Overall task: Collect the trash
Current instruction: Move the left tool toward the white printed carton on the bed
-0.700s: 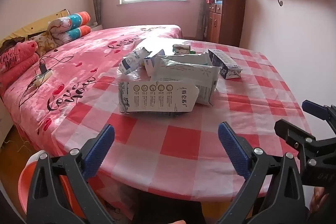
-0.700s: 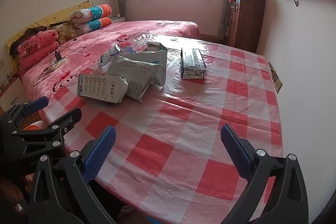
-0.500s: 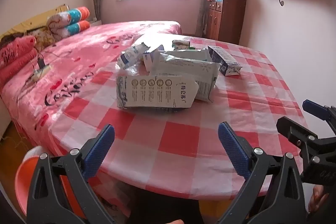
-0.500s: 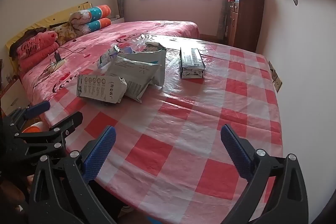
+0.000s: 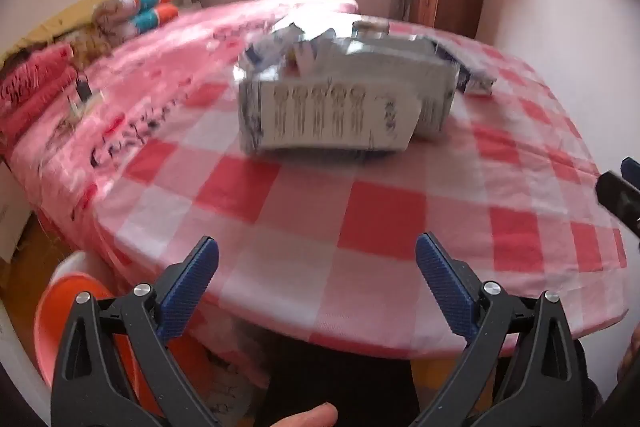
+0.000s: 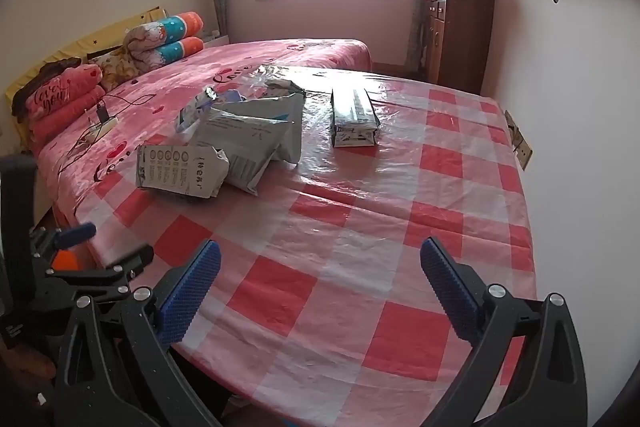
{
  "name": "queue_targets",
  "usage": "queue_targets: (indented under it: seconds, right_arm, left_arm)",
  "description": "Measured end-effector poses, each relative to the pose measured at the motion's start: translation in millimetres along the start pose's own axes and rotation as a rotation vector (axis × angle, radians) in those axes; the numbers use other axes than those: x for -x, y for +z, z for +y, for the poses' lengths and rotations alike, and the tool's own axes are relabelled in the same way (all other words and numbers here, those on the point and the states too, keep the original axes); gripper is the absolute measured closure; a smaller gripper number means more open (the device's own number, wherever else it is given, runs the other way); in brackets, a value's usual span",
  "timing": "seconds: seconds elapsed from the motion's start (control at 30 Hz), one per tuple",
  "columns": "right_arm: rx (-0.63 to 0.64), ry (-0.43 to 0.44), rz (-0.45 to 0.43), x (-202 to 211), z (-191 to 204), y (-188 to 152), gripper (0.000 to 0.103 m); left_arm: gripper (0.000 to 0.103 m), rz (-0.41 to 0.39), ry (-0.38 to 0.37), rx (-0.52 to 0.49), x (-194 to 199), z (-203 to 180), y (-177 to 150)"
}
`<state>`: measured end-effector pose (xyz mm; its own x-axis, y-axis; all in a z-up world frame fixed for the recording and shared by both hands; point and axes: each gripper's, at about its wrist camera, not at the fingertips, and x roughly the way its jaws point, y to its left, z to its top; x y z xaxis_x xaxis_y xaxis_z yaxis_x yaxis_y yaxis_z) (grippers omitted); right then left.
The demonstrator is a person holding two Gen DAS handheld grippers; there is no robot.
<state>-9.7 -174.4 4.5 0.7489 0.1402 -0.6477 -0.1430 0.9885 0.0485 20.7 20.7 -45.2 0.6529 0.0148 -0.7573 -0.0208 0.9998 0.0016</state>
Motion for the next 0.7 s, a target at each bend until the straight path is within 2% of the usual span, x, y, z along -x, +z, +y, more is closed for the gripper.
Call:
queue_targets:
  seconds: [0.13,0.2,0.23,0.27,0.33,0.37,0.57,0.7]
  right_arm:
    - [-0.008,-0.004,-0.001,-1.3,-3.0,-0.2,0.004]
    - [-0.012,-0.006,-0.001,-1.2,-4.0,-0.7,0.004]
    - [-0.015,-0.006,-0.002,-1.3,-4.8,-0.8,0.004]
    - [-0.017,-0.006,-0.003,-1.0,-6.0,-0.9,0.004]
    - [-0.020,-0.007,-0.005,-1.3,-7.7,-1.4,0.004]
    - [-0.023,-0.007,-0.003,-2.1,-8.8,-1.6,0.004]
    - [-0.034,0.002,0.006,-7.1,-14.0,-4.2,0.004]
    - [-0.040,0.005,0.010,-9.7,-17.5,-5.8,0.004]
  left_arm:
    - [0.004,0.019,-0.021,0.057,-5.6,8.5,-6.1]
    - [0.004,-0.001,-0.031,0.097,-5.5,13.6,-7.8]
    - [0.004,-0.037,-0.083,0.137,-3.0,18.8,-9.0]
    - [0.004,-0.059,-0.092,0.157,-1.7,21.7,-9.1]
    - [0.004,-0.087,-0.040,0.153,-1.4,21.0,-8.4]
    - [0.004,-0.091,-0.039,0.145,-1.8,19.9,-7.5]
    - [0.004,-0.041,-0.078,0.155,-5.7,17.4,-3.6]
    - [0.004,0.002,-0.040,0.154,-8.8,18.2,2.1]
